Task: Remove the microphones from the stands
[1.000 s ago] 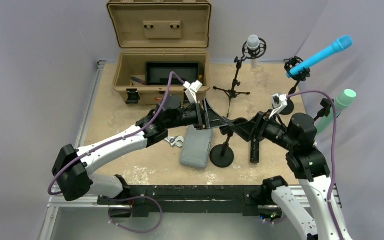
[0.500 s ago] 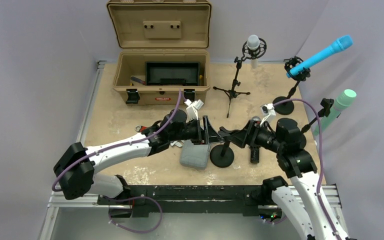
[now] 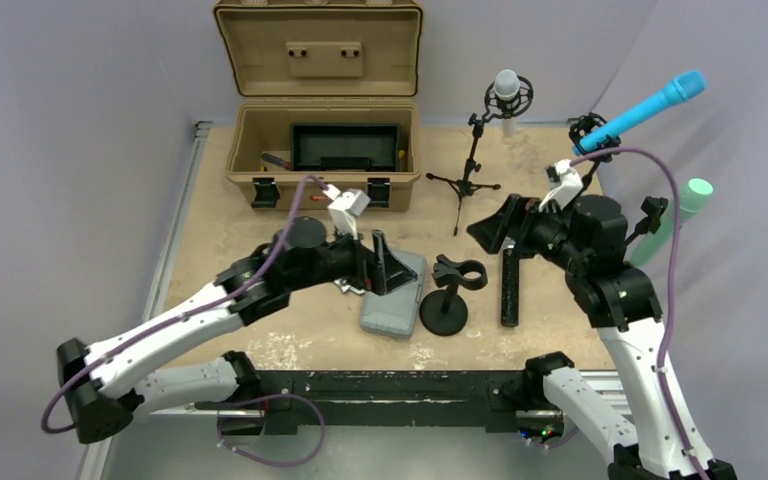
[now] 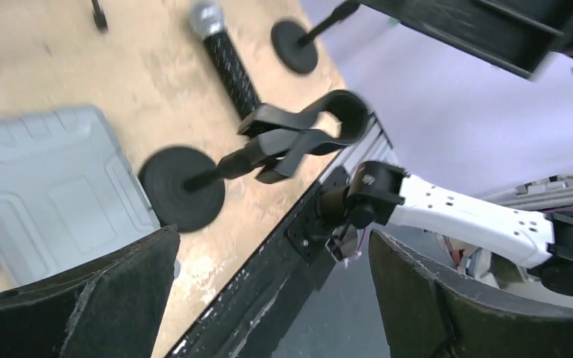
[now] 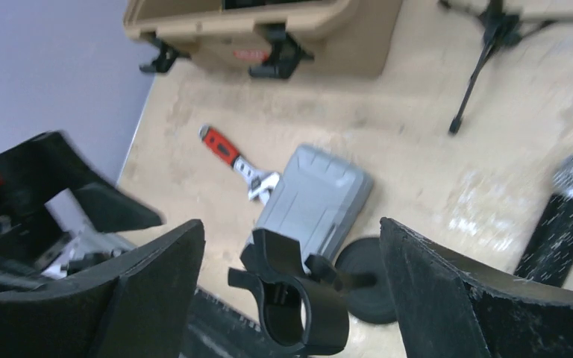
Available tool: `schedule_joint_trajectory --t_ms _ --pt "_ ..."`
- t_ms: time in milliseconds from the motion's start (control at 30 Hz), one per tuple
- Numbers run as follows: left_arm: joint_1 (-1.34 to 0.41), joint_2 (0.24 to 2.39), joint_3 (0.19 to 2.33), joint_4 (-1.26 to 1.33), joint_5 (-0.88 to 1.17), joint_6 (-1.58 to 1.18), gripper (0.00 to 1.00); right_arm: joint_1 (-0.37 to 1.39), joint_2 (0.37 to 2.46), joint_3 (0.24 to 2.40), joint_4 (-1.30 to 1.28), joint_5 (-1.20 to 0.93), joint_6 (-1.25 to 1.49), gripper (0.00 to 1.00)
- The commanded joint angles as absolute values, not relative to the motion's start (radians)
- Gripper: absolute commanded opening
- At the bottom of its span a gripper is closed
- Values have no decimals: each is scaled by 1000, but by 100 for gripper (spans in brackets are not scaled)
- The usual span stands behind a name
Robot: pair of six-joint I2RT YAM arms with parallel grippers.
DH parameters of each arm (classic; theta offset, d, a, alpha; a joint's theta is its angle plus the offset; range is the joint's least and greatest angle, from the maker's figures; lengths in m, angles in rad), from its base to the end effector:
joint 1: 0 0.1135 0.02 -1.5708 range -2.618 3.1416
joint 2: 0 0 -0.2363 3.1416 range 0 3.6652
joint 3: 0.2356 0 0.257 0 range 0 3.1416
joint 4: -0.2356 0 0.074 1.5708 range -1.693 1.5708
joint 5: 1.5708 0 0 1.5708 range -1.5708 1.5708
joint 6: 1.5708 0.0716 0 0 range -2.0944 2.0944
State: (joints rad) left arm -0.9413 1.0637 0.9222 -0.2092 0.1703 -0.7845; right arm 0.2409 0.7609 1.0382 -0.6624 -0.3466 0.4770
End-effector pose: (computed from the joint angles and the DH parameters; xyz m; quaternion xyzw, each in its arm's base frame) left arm 0.1650 -0.2471 0.2945 0.1125 0.8103 -0.4790 0.3182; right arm 0.1921 0.0722 0.3495 0.0005 0.8226 0.3272 0.4650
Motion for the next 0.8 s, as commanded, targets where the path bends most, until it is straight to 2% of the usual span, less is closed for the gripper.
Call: schedule_joint_trajectory --t_ms 0,167,333,567,767 --pt "-941 901 1005 -372 55 -613 95 239 825 1201 -685 -168 389 86" --pt "-940 768 994 -491 3 -583 95 239 918 1322 -634 -29 408 85" --pt "-941 655 941 -530 -36 -594 96 239 1013 1396 -467 96 386 82" --pt "-940 585 920 -596 32 -599 96 239 1224 1540 -253 160 275 81" --pt "-941 470 904 -642 34 -601 96 239 1418 1688 -211 292 184 89"
